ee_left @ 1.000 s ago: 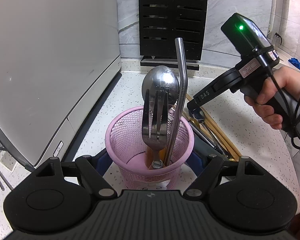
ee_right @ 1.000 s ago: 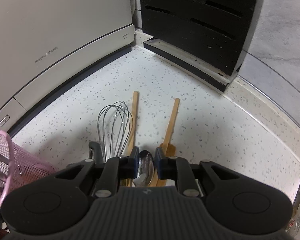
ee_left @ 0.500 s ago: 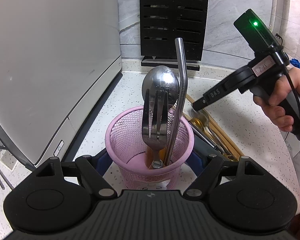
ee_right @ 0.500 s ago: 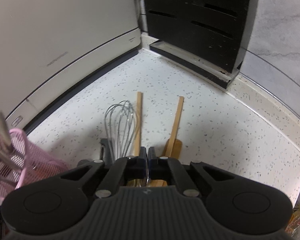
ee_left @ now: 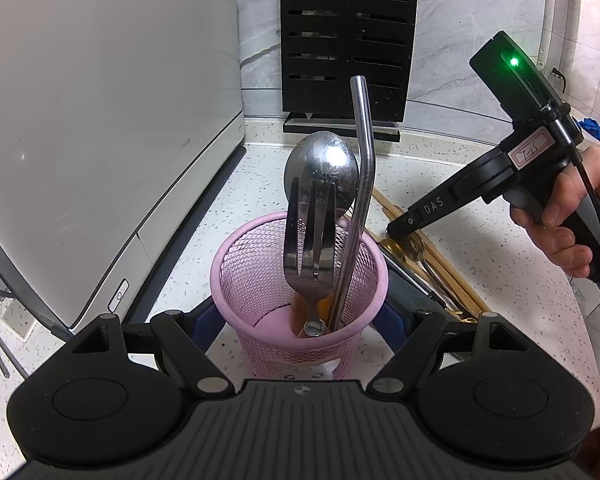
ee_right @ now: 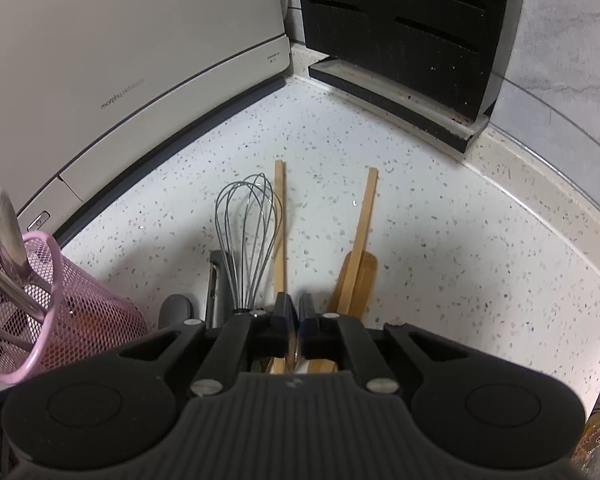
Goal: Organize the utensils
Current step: 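Move the right gripper down to the metal spoons and grasp them, then lift the spoons with the right gripper and lower them into the cup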
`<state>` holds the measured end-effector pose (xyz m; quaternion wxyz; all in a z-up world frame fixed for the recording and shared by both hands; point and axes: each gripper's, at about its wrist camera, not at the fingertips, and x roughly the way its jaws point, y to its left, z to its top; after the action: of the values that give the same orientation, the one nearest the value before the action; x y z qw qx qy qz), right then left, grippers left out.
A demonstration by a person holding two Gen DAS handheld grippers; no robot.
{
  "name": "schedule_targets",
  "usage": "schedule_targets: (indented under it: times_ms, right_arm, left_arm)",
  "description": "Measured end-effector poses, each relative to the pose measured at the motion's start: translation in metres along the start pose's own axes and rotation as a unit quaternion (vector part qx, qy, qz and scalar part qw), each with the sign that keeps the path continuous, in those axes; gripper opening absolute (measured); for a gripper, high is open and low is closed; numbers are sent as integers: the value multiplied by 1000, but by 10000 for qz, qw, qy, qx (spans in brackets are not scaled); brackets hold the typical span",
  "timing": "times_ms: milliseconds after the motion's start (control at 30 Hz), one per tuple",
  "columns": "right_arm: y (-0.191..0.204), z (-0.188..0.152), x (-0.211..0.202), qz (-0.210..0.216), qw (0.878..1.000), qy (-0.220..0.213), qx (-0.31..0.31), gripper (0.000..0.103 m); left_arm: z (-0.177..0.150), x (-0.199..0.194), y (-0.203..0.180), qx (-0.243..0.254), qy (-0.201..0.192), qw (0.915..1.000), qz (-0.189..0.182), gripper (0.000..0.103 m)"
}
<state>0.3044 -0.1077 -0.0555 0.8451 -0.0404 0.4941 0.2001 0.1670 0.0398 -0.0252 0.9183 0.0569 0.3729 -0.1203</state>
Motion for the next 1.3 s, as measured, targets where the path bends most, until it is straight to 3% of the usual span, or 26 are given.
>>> schedule_targets:
  times_ms: [100, 267, 500, 800, 1300]
  right_arm:
    - [0, -1, 3, 6, 10000, 95, 24, 7]
    - [-2, -3, -1, 10, 9999, 58, 85, 1]
    - [7, -9, -24, -351, 9986, -321, -214, 0]
    - [30, -16, -80, -764, 9866, -1220, -767, 0]
    - [50, -26, -167, -336, 9624, -2599, -708, 0]
  left_arm:
    - [0, 0, 0, 0, -1, 10000, 0, 91]
    - [0, 0, 0, -2, -7, 10000, 3, 91]
    - [0, 0, 1, -14, -28, 10000, -7, 91]
    - [0, -1, 1, -18, -32, 10000, -6, 91]
    - [1, -1, 0, -5, -37, 10000, -15, 91]
